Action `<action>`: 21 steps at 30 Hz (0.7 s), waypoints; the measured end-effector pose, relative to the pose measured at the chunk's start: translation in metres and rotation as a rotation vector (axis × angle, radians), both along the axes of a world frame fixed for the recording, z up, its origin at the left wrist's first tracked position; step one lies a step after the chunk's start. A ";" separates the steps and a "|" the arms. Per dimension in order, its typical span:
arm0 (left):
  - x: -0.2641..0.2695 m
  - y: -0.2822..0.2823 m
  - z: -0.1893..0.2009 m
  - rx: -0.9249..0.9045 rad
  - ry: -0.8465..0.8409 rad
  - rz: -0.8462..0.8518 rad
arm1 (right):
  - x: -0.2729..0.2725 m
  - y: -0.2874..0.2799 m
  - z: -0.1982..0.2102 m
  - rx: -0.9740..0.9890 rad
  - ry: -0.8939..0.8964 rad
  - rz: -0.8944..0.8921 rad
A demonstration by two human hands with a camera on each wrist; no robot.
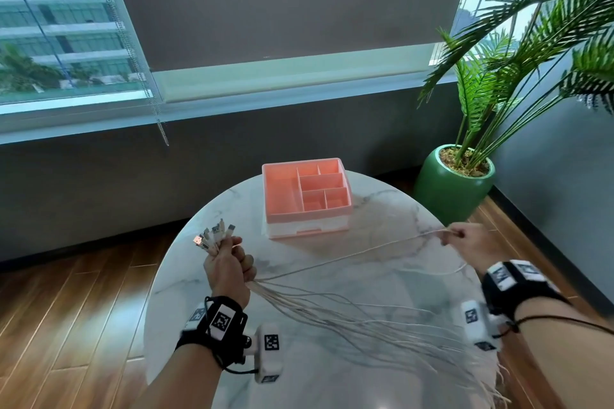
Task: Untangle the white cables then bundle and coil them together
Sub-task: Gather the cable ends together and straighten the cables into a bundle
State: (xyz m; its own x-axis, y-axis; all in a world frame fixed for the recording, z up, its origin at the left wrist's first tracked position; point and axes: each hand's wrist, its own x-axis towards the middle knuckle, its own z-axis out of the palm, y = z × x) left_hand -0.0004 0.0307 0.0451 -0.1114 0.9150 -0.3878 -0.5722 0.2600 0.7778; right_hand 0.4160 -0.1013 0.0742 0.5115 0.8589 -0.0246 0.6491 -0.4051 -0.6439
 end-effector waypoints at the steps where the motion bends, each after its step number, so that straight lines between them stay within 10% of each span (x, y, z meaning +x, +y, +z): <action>1: -0.001 0.000 -0.002 -0.010 -0.005 0.013 | 0.013 -0.006 0.007 -0.020 -0.031 -0.007; 15: 0.026 0.005 0.024 0.024 -0.065 0.038 | 0.052 -0.087 -0.067 -0.801 -0.308 -0.125; 21: 0.009 0.019 0.032 0.068 -0.028 0.097 | 0.082 -0.107 -0.075 -0.739 -0.382 -0.384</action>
